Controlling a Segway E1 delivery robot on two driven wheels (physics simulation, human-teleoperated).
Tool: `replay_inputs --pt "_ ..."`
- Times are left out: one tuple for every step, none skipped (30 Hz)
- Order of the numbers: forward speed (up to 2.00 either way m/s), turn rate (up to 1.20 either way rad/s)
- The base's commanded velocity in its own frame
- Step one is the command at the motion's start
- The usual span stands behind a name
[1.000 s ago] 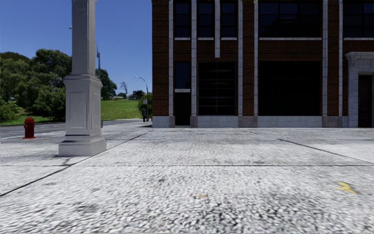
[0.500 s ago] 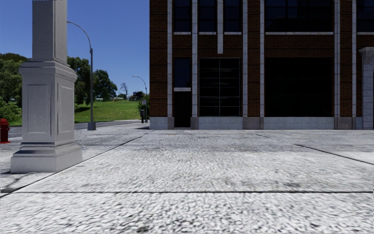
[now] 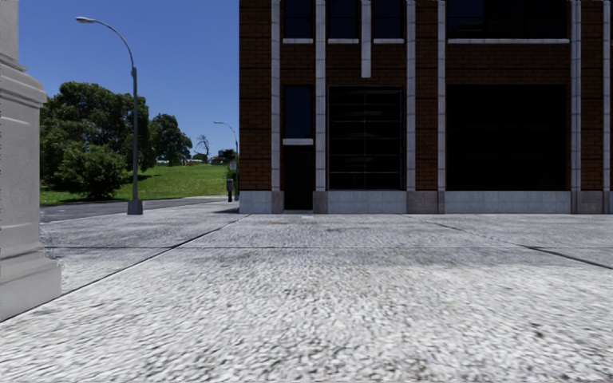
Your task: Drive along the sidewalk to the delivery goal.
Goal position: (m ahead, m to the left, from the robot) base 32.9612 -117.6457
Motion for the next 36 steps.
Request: replay_inputs --pt "2.0 0.0" --pt "2.0 0.0" --pt "2.0 0.0" --pt "2.0 0.0" --pt "2.0 0.08" --pt "2.0 0.28" --pt "2.0 0.44" --pt "2.0 0.56" --pt "2.0 0.56" --pt "2.0 0.59" --pt "2.0 0.61" --pt "2.0 0.61" --pt "2.0 0.61" --pt "2.0 0.61" --pt "2.0 0.62" --pt "2.0 0.62" --pt "2.0 0.62" --pt "2.0 0.62" --pt "2.0 0.62" --pt "2.0 0.68" --pt "2.0 0.73" --pt "2.0 0.74" --pt "2.0 0.74" --pt "2.0 0.74" --pt "2.0 0.74" --pt "2.0 0.74" --pt "2.0 0.74" --pt "2.0 0.74" --pt "2.0 0.74" --pt "2.0 0.74" --pt "2.0 0.74" --pt "2.0 0.67" --pt "2.0 0.45" --pt "2.0 0.34" --pt "2.0 0.34" --pt "2.0 0.24"
